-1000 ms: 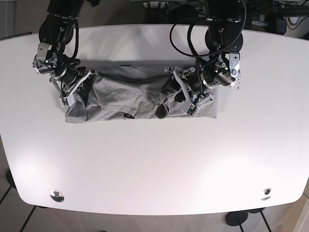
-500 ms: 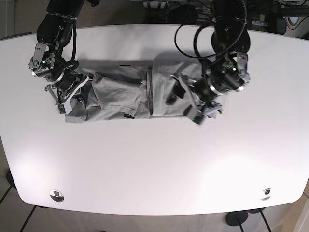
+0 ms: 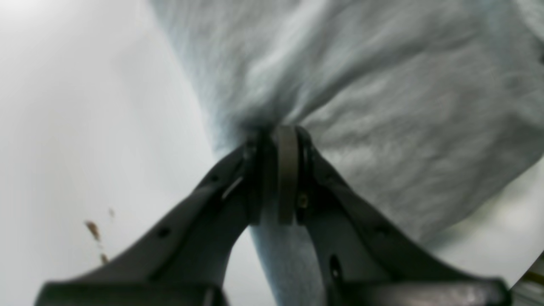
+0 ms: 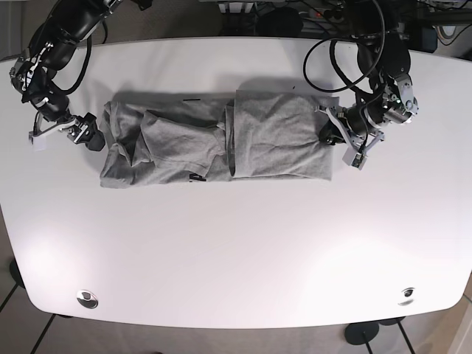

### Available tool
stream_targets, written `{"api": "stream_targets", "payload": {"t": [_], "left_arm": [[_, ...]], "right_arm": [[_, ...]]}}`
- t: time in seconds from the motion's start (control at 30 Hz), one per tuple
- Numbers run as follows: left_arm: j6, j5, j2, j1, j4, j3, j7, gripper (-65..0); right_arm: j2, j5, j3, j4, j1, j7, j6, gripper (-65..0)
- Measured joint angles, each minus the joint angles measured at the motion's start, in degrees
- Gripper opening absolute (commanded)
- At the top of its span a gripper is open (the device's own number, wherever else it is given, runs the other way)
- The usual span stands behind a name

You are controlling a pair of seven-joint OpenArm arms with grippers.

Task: Fold the T-shirt properly
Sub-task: 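Fold the grey strip's other end with the right gripper onto the middle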

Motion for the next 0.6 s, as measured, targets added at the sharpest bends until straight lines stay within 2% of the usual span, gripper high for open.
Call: {"api": "stream_targets", "payload": {"t": [0.1,0.23,0.33,0.37,0.4,0.47,0.6], "left_arm": [[0.0,-0.2,0.0,0.0,-0.5,-0.3,-0.2,-61.4],[0.0,-0.2,0.0,0.0,-0.5,-0.3,-0.2,-61.4],[0.0,-0.2,0.0,0.0,-0.6,-0.1,-0.2,-61.4],[0.0,-0.2,0.0,0.0,-0.6,-0.1,-0.2,-61.4],[0.0,-0.2,0.0,0.0,-0.6,-0.1,-0.2,-61.4],[0.0,-0.2,0.0,0.0,-0.6,-0.1,-0.2,-61.4],[0.0,-0.2,0.0,0.0,-0.6,-0.1,-0.2,-61.4]], "right_arm": [[-0.8,1.7,-1.6,-2.6,0.1,1.1,0.44,-0.2],[-0.5,2.1,-12.0,-2.8,0.6,3.3,0.46,-0.2],[-0.7,2.3,-17.5,-2.8,1.1,6.2,0.59,-0.8],[-0.7,2.0,-18.5,-3.1,1.5,6.8,0.44,-3.2],[-0.7,1.4,-18.8,-3.2,1.8,7.2,0.28,-7.3],[-0.8,0.7,-18.8,-3.4,2.1,7.2,-0.02,-20.3],[-0.7,0.0,-18.8,-3.6,2.7,7.0,-0.04,-56.9]]}}
